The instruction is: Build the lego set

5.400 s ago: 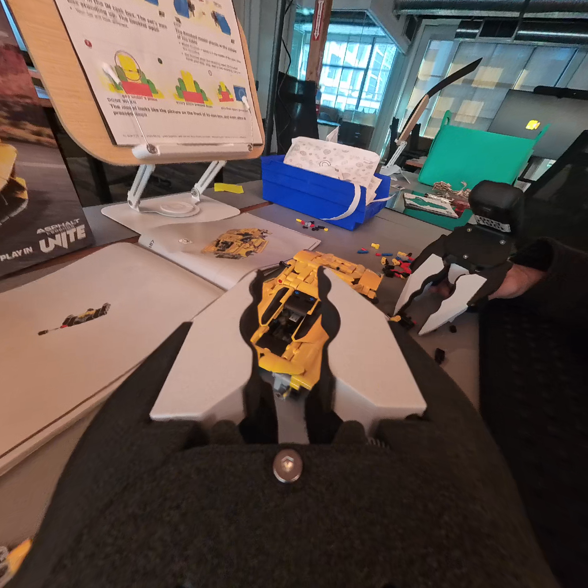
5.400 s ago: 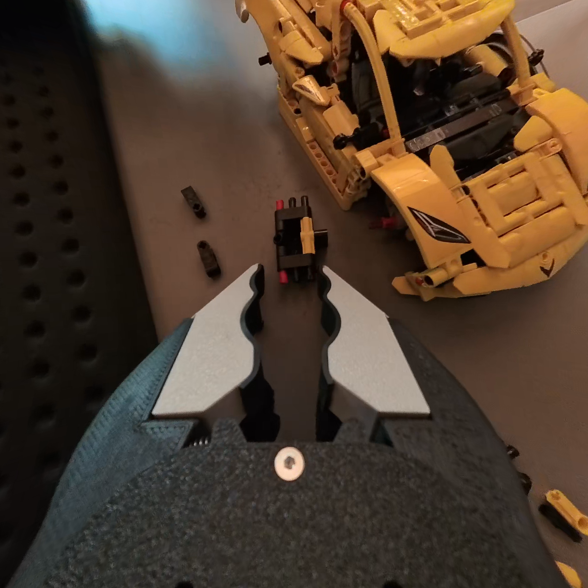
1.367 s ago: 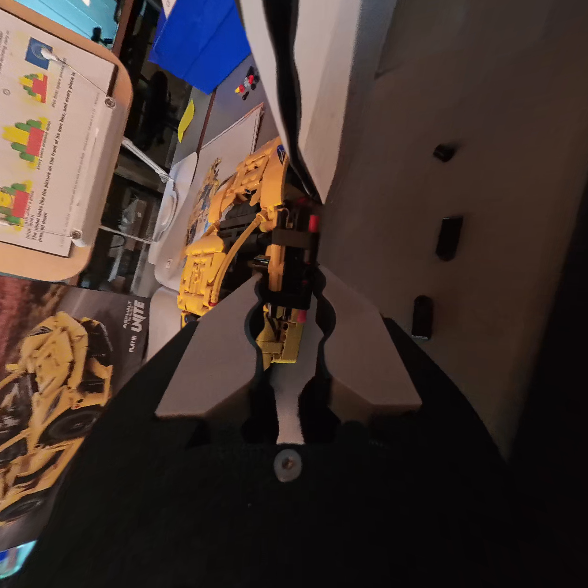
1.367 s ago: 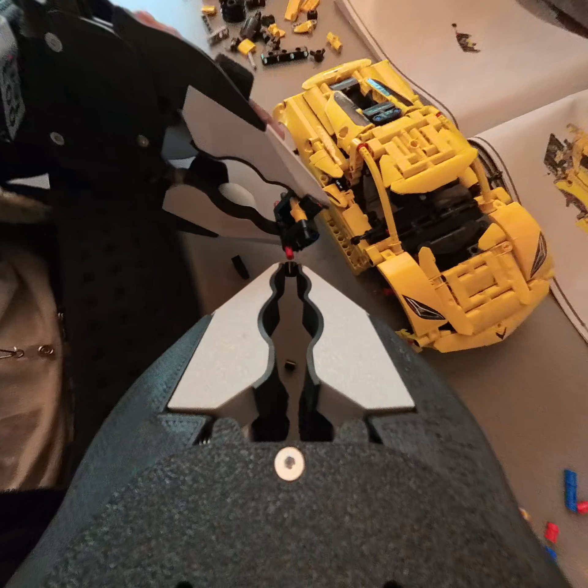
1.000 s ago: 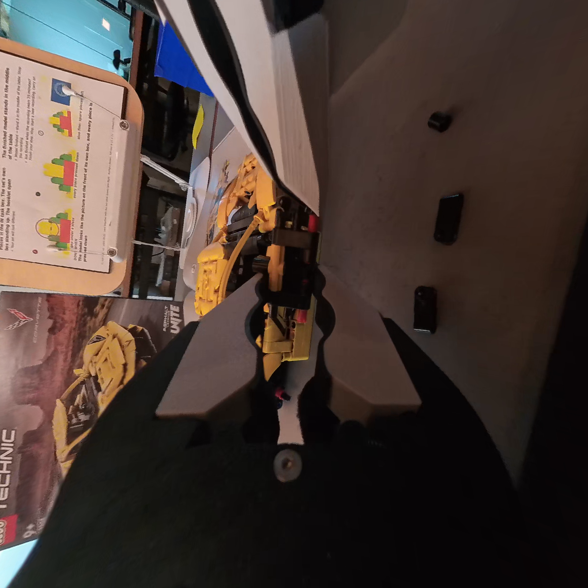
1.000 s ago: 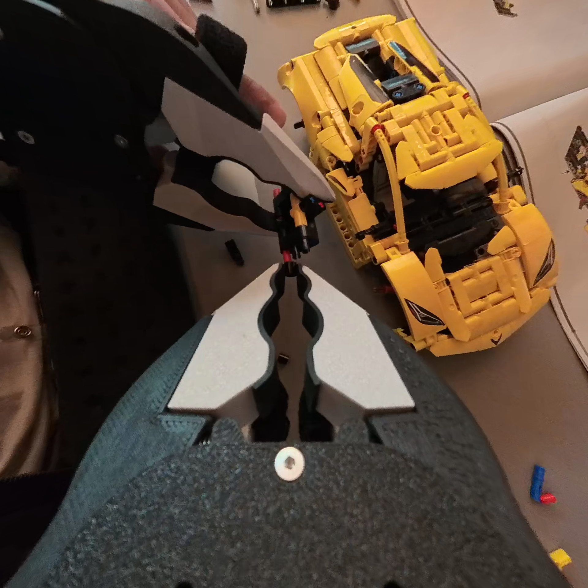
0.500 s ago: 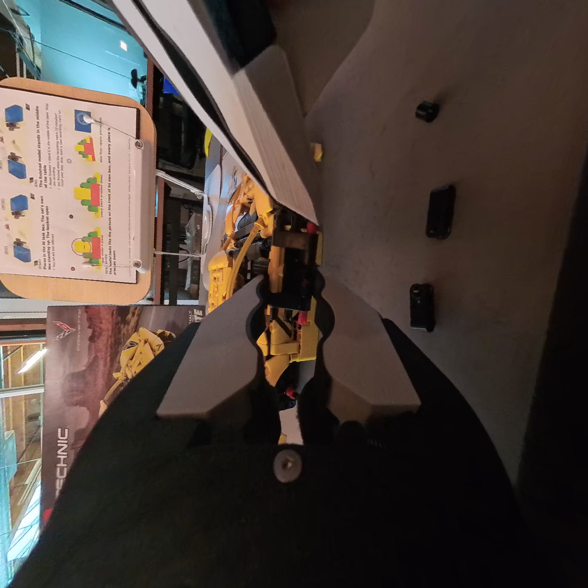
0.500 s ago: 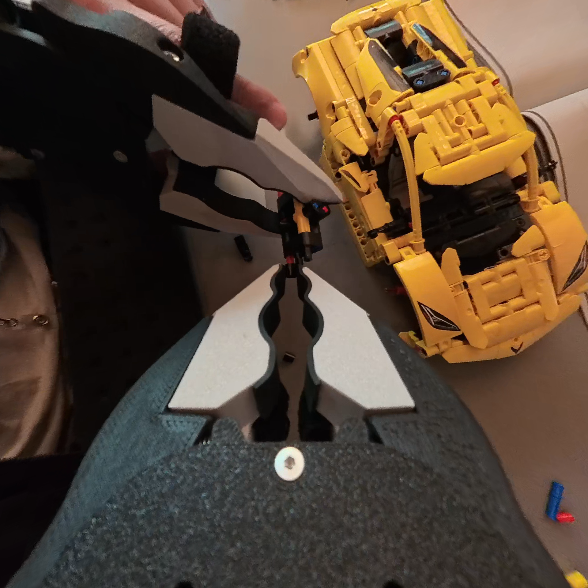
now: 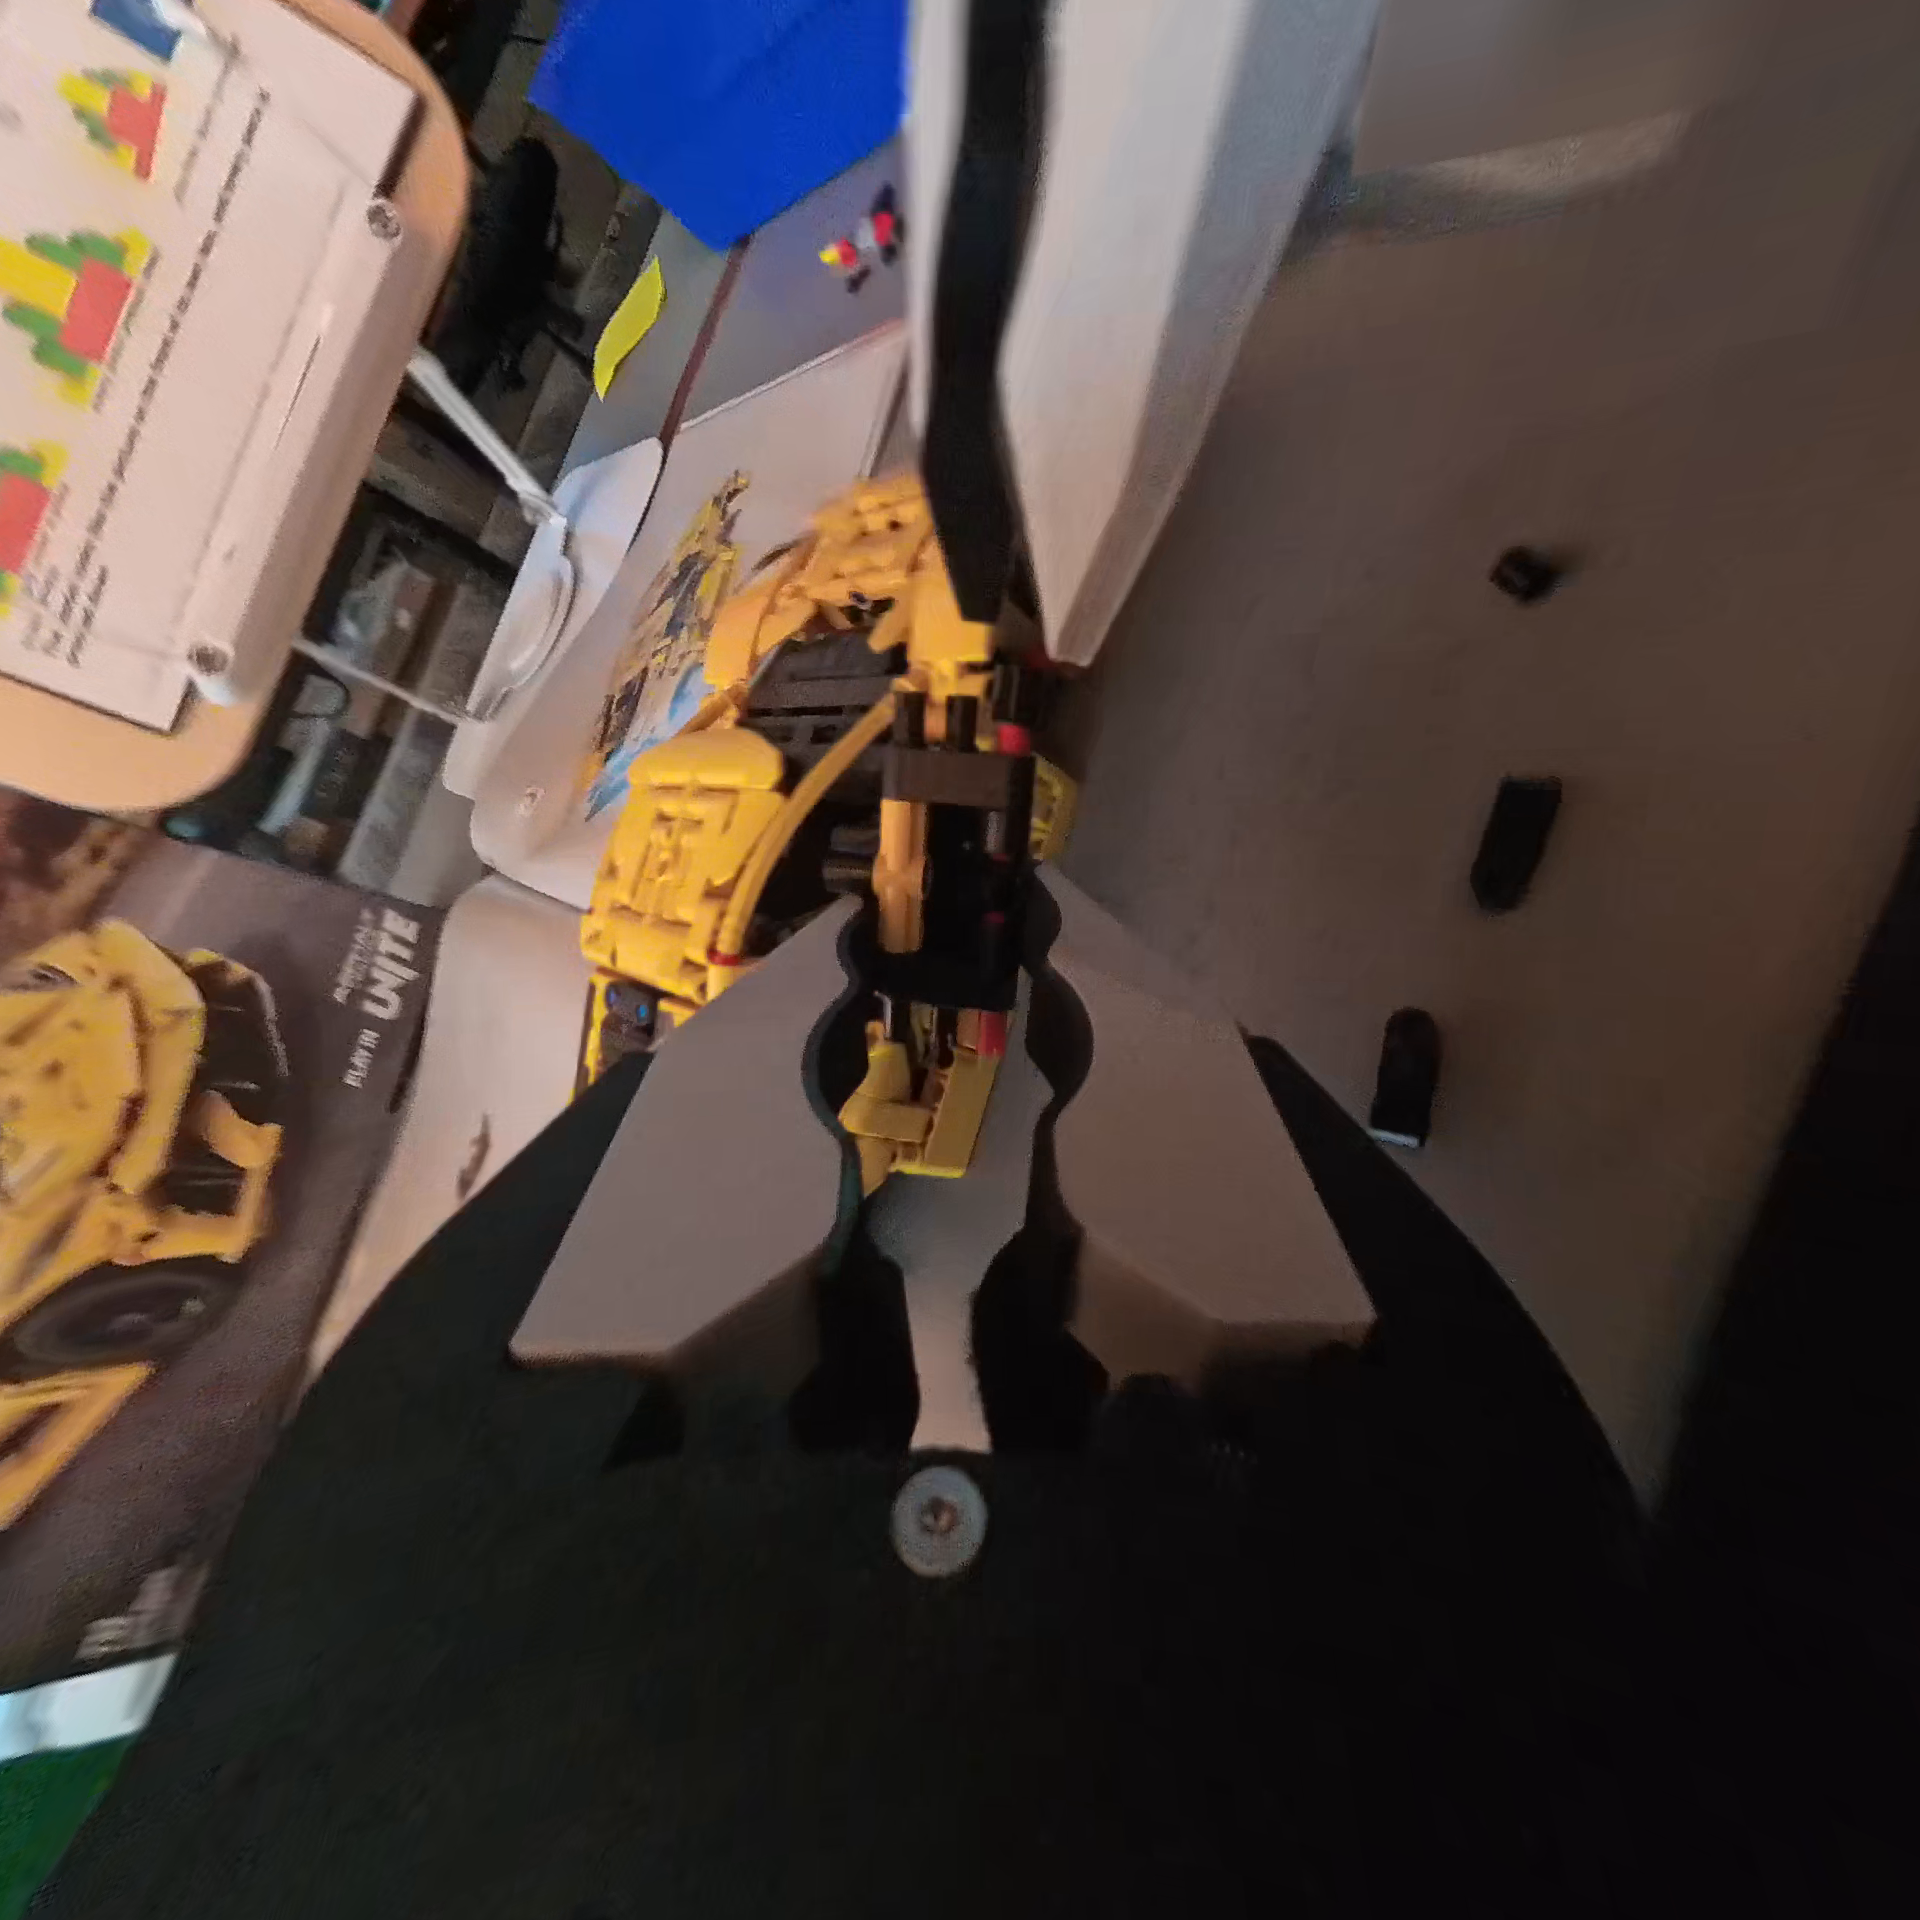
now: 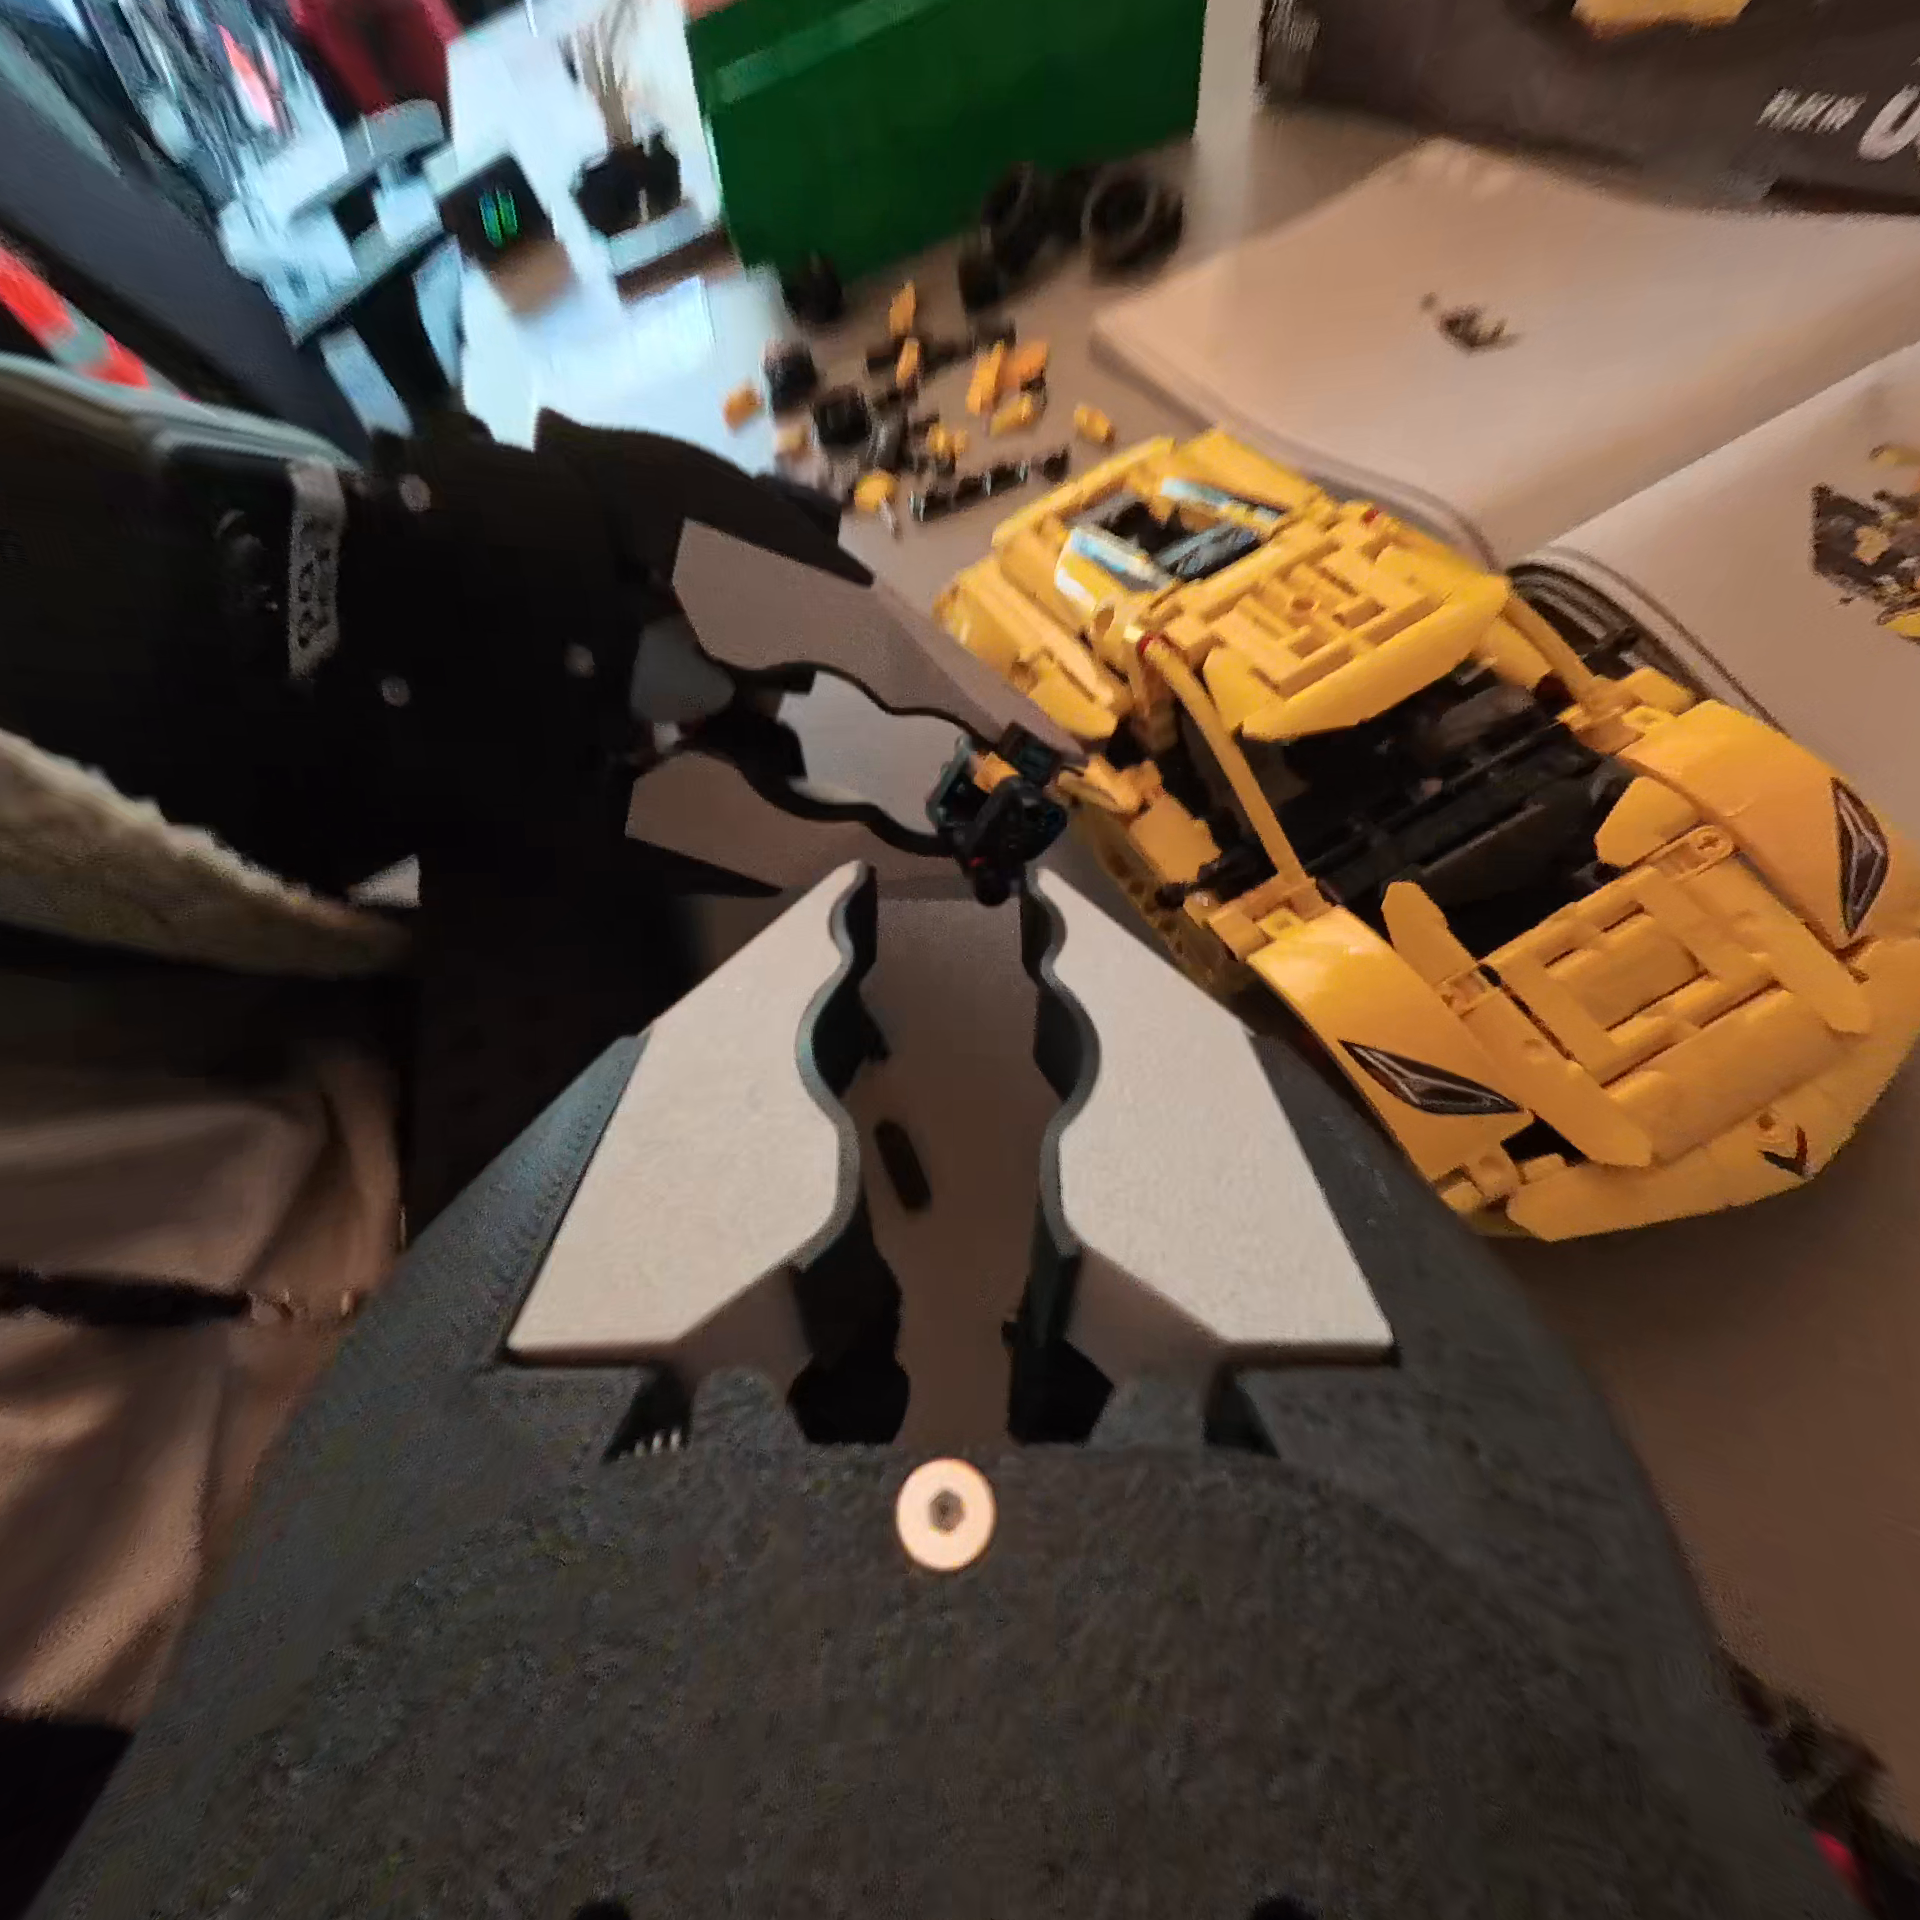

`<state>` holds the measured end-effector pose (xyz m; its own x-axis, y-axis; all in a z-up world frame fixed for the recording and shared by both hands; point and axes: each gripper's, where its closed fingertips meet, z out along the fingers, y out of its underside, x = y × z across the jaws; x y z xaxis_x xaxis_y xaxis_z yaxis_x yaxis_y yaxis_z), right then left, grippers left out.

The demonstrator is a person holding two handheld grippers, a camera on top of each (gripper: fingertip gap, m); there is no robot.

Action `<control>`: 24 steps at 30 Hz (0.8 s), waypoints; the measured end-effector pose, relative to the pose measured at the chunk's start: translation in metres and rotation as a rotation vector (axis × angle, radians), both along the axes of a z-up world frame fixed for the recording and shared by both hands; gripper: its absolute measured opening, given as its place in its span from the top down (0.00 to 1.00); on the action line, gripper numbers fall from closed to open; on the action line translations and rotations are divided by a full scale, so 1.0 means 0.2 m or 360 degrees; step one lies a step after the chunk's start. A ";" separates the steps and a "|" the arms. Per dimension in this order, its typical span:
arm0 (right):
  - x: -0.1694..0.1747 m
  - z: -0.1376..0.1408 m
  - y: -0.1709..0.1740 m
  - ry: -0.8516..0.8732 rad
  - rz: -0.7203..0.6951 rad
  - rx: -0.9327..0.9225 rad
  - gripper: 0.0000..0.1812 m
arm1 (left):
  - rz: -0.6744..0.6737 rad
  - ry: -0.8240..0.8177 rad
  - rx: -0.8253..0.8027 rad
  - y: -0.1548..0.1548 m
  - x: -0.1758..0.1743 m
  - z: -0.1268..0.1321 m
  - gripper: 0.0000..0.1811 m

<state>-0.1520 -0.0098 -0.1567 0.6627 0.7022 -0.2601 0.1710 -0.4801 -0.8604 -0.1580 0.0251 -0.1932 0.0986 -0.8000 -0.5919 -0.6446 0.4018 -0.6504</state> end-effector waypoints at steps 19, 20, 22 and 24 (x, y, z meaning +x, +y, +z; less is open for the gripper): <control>-0.03 0.03 0.07 0.0503 -0.0209 0.0012 0.95 | 0.0019 -0.0142 -0.0202 0.00 0.00 0.05 0.87; -0.03 0.03 0.08 0.0477 -0.0216 0.0023 0.97 | 0.0019 -0.0139 -0.0186 0.00 0.00 0.05 0.87; -0.03 0.03 0.07 0.0436 -0.0208 0.0031 0.97 | 0.0012 -0.0133 -0.0168 0.00 0.00 0.05 0.87; -0.03 0.02 0.06 0.0405 -0.0182 0.0000 0.97 | 0.0006 -0.0105 -0.0124 0.00 0.00 0.04 0.87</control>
<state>-0.1581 0.0023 -0.1535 0.6513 0.6265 -0.4281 -0.1060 -0.4836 -0.8689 -0.1582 0.0242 -0.1848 0.1385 -0.8428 -0.5200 -0.6006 0.3460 -0.7208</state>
